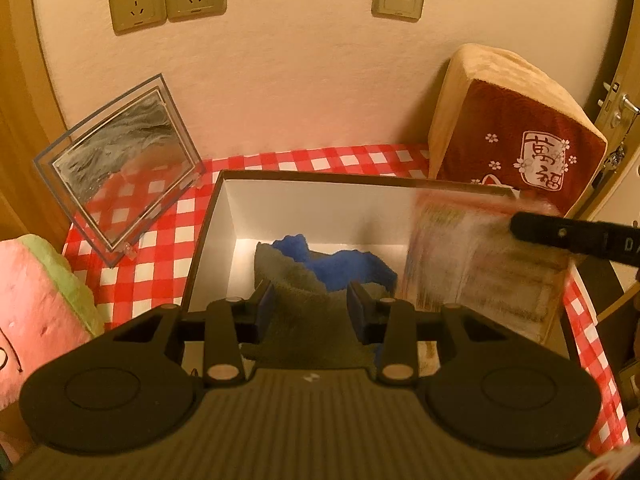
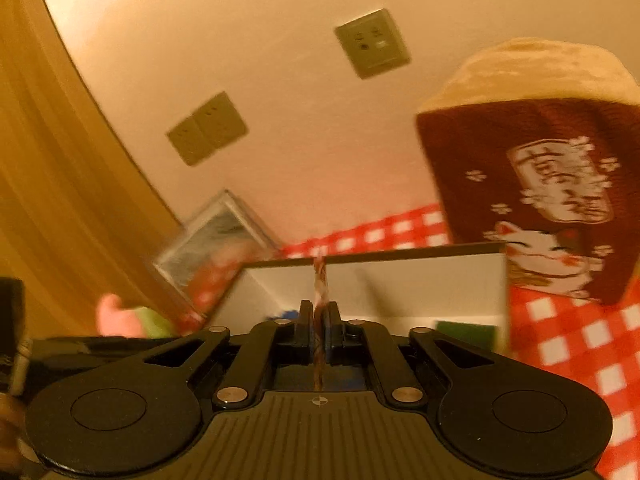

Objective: Organize soft objects
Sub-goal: 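Lower the printed packet into the box and open right tool, then withdraw both tools from the box back over the table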

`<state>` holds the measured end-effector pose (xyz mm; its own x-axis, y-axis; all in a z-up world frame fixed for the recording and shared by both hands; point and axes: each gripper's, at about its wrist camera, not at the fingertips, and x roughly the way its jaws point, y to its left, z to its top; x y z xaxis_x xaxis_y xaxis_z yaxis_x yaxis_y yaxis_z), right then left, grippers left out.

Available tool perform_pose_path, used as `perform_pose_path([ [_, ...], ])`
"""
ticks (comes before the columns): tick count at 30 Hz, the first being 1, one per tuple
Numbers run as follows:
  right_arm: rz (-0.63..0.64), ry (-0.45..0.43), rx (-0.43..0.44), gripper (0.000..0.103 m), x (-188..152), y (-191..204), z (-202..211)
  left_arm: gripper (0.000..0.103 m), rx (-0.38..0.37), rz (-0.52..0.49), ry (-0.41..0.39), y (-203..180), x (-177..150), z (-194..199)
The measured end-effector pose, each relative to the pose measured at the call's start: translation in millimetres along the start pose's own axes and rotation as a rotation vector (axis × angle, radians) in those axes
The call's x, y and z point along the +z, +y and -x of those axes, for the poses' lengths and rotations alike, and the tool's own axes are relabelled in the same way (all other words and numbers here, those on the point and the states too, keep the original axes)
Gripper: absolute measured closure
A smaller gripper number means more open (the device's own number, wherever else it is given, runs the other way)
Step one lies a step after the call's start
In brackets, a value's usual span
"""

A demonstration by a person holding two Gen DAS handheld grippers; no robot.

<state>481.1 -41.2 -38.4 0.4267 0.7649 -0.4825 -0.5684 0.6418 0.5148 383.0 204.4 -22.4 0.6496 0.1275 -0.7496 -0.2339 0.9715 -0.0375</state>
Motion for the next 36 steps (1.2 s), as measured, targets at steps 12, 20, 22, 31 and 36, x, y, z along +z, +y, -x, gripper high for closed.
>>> perform_pose_path([
  [12, 0.134, 0.083, -0.132, 0.030, -20.6, 5.9, 2.9, 0.059, -0.004, 0.007, 0.017, -0.7, -13.5, 14.7],
  [20, 0.154, 0.122, -0.133, 0.030, -35.2, 11.0, 17.2, 0.059, -0.009, 0.017, 0.022, -3.4, -24.0, 30.7],
  [22, 0.153, 0.124, -0.127, 0.030, -38.6, 12.7, 21.4, 0.059, -0.013, 0.020, 0.020, -4.4, -28.2, 36.6],
  [31, 0.155, 0.119, -0.110, 0.030, -51.8, 25.6, 44.7, 0.057, -0.018, 0.025, 0.032, -10.8, -48.6, 64.2],
  [36, 0.161, 0.116, -0.100, 0.030, -58.9, 34.2, 58.7, 0.056, -0.008, 0.016, 0.046, -15.2, -61.0, 76.6],
])
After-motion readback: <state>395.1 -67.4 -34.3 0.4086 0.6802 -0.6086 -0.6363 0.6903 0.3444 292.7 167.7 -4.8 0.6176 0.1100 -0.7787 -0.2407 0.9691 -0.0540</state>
